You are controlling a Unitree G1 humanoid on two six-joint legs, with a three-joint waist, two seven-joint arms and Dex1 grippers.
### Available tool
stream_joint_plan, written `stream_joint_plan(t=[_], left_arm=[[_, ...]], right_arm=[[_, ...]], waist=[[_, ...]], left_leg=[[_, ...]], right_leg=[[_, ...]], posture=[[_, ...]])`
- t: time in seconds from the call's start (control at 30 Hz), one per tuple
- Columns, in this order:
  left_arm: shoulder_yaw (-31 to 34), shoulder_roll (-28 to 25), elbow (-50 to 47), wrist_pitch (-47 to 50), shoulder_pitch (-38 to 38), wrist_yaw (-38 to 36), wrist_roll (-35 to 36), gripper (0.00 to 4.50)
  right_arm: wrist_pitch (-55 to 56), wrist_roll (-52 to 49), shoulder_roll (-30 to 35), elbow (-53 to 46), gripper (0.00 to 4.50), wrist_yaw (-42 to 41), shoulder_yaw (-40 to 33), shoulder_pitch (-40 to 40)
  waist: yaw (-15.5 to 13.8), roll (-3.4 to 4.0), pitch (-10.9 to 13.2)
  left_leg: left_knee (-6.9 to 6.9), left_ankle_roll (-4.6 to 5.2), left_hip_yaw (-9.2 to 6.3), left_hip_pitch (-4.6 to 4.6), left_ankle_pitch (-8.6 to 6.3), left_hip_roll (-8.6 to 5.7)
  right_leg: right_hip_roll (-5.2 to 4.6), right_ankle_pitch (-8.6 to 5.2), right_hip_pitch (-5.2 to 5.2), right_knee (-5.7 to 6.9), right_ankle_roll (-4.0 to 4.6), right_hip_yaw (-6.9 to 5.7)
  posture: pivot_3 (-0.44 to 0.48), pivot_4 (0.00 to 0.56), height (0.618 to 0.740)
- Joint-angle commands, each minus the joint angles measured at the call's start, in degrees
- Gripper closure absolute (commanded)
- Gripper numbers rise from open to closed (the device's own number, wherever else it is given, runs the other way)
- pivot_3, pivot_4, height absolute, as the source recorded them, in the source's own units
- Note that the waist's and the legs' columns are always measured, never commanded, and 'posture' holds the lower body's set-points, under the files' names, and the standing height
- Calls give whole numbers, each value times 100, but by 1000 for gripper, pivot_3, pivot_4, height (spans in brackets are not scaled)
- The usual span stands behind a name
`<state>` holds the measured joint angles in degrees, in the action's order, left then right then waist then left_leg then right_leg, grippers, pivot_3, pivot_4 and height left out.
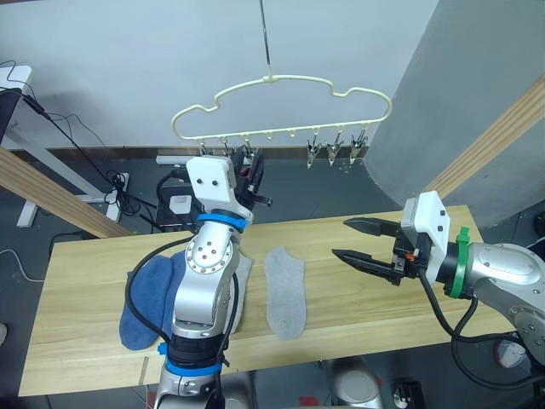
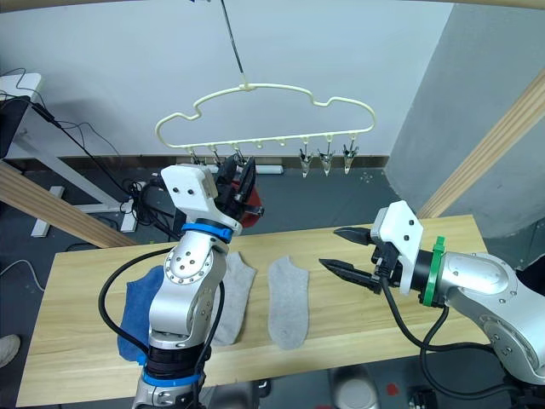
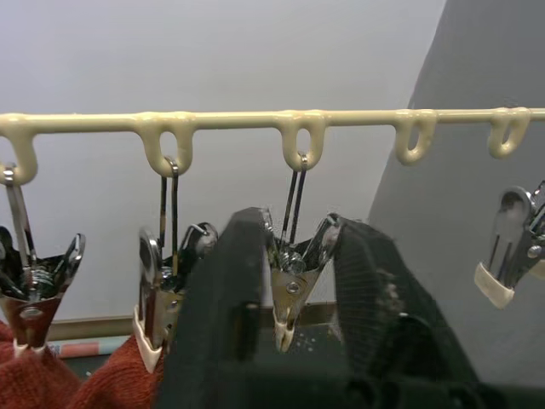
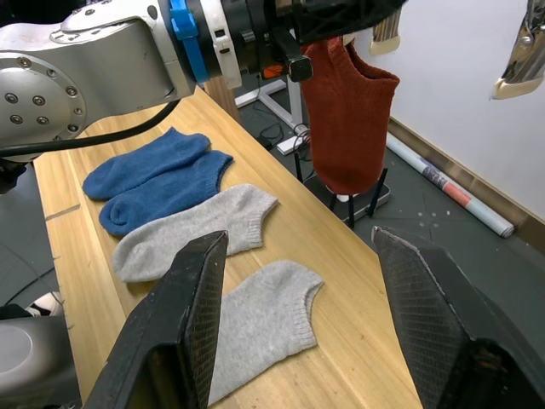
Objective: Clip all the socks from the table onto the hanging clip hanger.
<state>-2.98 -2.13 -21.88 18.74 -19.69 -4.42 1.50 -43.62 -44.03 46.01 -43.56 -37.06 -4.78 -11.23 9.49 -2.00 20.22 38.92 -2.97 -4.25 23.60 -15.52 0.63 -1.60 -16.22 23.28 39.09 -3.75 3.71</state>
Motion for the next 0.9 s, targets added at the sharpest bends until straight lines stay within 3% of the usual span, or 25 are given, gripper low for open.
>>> stream_joint_plan(t=[0.03, 0.1, 0.9], left_arm=[[-6, -32, -117, 26, -92, 23, -42, 1769], [-17, -50, -101, 58, -113, 19, -46, 1222], [-238, -140, -36, 122, -103, 3, -181, 1222]], right_arm=[[99, -23, -2, -190, 1665, -24, -49, 32], [101, -19, -2, -193, 1665, -26, -51, 38], [-12, -173, -19, -209, 1665, 15, -114, -11]], waist=[[0, 0, 0], [0, 0, -1], [2, 1, -5]], left_leg=[[0, 0, 0, 0, 0, 0], [0, 0, 0, 0, 0, -1], [1, 0, 0, 0, 0, 1]], right_leg=[[0, 0, 0, 0, 0, 0], [0, 0, 0, 0, 0, 1], [0, 1, 0, 1, 0, 0]], posture=[[-323, 300, 740], [-323, 300, 740], [-331, 296, 740]])
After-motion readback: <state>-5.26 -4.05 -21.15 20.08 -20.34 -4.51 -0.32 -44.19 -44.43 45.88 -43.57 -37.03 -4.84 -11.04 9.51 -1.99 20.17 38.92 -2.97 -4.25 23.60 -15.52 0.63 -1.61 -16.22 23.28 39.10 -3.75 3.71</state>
